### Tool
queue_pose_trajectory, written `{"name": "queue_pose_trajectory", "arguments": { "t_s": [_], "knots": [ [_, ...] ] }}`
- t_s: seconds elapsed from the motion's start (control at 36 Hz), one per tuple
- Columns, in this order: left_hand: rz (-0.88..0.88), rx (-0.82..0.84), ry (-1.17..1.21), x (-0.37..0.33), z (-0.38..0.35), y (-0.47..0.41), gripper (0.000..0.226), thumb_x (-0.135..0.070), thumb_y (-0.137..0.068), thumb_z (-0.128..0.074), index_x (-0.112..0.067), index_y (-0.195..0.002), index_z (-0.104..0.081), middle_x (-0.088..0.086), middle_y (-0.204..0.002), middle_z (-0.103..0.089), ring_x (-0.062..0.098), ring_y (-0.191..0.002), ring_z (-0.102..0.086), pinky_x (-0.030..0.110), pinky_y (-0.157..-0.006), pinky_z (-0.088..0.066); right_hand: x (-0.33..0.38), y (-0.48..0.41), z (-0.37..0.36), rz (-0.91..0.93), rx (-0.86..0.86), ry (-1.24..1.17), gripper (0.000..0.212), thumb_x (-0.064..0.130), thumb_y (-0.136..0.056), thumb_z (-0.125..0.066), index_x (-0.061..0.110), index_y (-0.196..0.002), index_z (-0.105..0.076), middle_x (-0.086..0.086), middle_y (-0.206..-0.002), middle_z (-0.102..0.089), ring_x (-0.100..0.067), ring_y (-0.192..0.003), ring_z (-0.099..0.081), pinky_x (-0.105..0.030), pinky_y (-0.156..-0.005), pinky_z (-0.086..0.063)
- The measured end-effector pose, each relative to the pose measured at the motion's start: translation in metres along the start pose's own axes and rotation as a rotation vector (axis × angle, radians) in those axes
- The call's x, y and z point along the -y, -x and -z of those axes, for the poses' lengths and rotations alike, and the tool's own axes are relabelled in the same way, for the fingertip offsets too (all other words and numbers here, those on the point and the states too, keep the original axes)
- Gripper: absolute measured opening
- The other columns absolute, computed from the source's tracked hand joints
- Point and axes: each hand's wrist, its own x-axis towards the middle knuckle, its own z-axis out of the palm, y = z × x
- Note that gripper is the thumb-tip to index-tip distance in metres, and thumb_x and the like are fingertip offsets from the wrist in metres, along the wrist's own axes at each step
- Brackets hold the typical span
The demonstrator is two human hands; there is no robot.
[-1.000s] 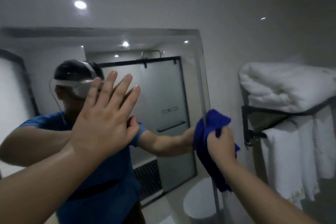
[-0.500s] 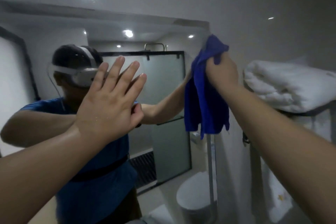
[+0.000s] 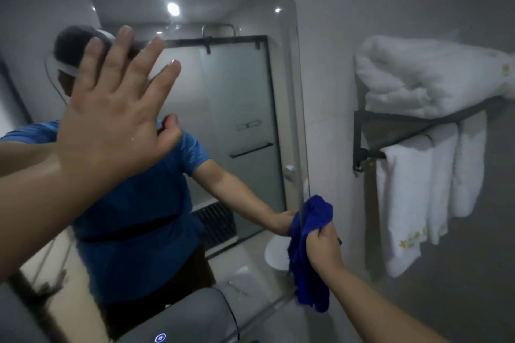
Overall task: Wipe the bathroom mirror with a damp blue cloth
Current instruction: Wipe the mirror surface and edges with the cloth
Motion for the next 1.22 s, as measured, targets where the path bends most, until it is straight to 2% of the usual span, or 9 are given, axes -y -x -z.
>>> {"name": "queue_pose_trajectory", "arguments": {
  "t_s": [0.11,0.28,0.47,0.67,0.75,0.89,1.06,1.14,1.22],
  "knots": [
    [-0.005,0.016,-0.033,0.001,0.001,-0.001,0.074,-0.046,-0.098,-0.043,-0.014,-0.165,-0.035,0.015,-0.176,-0.021,0.042,-0.164,-0.010,0.063,-0.131,-0.008,0.002,-0.004,-0.006,-0.069,-0.017,-0.028,0.020,0.010,-0.104,-0.040,0.011,-0.089,-0.054,-0.008,-0.081,-0.065,-0.025,-0.079,-0.068,-0.026,-0.060,-0.045],
    [0.003,0.062,-0.058,0.005,0.009,-0.006,0.077,-0.046,-0.094,-0.051,-0.017,-0.165,-0.039,0.014,-0.176,-0.022,0.040,-0.164,-0.010,0.063,-0.130,-0.012,0.052,-0.003,0.003,-0.136,-0.086,-0.173,0.014,0.023,-0.108,-0.047,0.025,-0.118,-0.055,-0.005,-0.098,-0.067,-0.020,-0.084,-0.061,-0.040,-0.088,-0.049],
    [-0.012,0.098,-0.046,0.004,0.006,-0.005,0.077,-0.049,-0.096,-0.047,-0.020,-0.166,-0.035,0.012,-0.178,-0.018,0.038,-0.165,-0.007,0.060,-0.132,-0.008,0.217,-0.054,0.009,0.259,-0.311,-0.246,0.043,0.034,-0.093,-0.054,0.012,-0.130,-0.058,-0.020,-0.126,-0.062,-0.041,-0.120,-0.061,-0.051,-0.113,-0.046],
    [-0.016,0.101,-0.053,0.005,0.002,-0.003,0.074,-0.052,-0.101,-0.042,-0.021,-0.167,-0.032,0.012,-0.178,-0.016,0.038,-0.165,-0.006,0.060,-0.132,-0.006,0.362,-0.072,0.042,0.588,-0.434,-0.258,0.053,0.034,-0.096,-0.063,0.008,-0.140,-0.051,-0.010,-0.137,-0.058,-0.018,-0.122,-0.058,-0.015,-0.093,-0.030],
    [-0.022,0.102,-0.056,0.004,0.001,-0.002,0.074,-0.052,-0.102,-0.041,-0.020,-0.168,-0.030,0.012,-0.178,-0.015,0.038,-0.165,-0.005,0.061,-0.132,-0.007,0.383,-0.061,0.041,0.656,-0.542,-0.112,0.056,0.042,-0.096,-0.061,0.012,-0.141,-0.052,-0.012,-0.139,-0.055,-0.030,-0.130,-0.055,-0.029,-0.107,-0.038],
    [-0.022,0.096,-0.055,0.003,-0.001,0.000,0.074,-0.052,-0.102,-0.041,-0.019,-0.168,-0.030,0.013,-0.178,-0.016,0.039,-0.165,-0.005,0.062,-0.131,-0.009,0.357,-0.027,0.006,0.892,-0.467,-0.055,0.044,0.040,-0.093,-0.060,0.008,-0.123,-0.062,-0.013,-0.124,-0.059,-0.028,-0.114,-0.058,-0.024,-0.094,-0.036],
    [-0.009,0.080,-0.035,0.001,-0.002,0.002,0.071,-0.052,-0.105,-0.035,-0.020,-0.168,-0.028,0.012,-0.178,-0.014,0.039,-0.165,-0.004,0.061,-0.132,-0.006,0.235,0.028,-0.048,0.948,-0.306,0.029,0.046,0.039,-0.084,-0.073,0.008,-0.117,-0.064,-0.016,-0.106,-0.065,-0.031,-0.100,-0.063,-0.045,-0.090,-0.054],
    [-0.002,0.073,-0.032,0.002,-0.001,0.002,0.070,-0.049,-0.104,-0.036,-0.018,-0.166,-0.029,0.013,-0.178,-0.014,0.040,-0.165,-0.005,0.061,-0.132,-0.006,0.158,0.066,-0.066,0.830,-0.095,-0.136,0.040,0.010,-0.086,-0.085,0.003,-0.119,-0.065,0.010,-0.095,-0.065,0.012,-0.099,-0.059,-0.008,-0.093,-0.049],
    [0.003,0.073,-0.047,0.003,0.000,0.003,0.071,-0.048,-0.103,-0.035,-0.018,-0.166,-0.028,0.014,-0.177,-0.015,0.040,-0.165,-0.005,0.061,-0.132,-0.006,0.083,0.097,-0.072,0.695,0.129,-0.108,0.031,0.012,-0.100,-0.070,0.006,-0.129,-0.064,0.017,-0.093,-0.072,0.013,-0.093,-0.062,-0.002,-0.085,-0.045]
  ]
}}
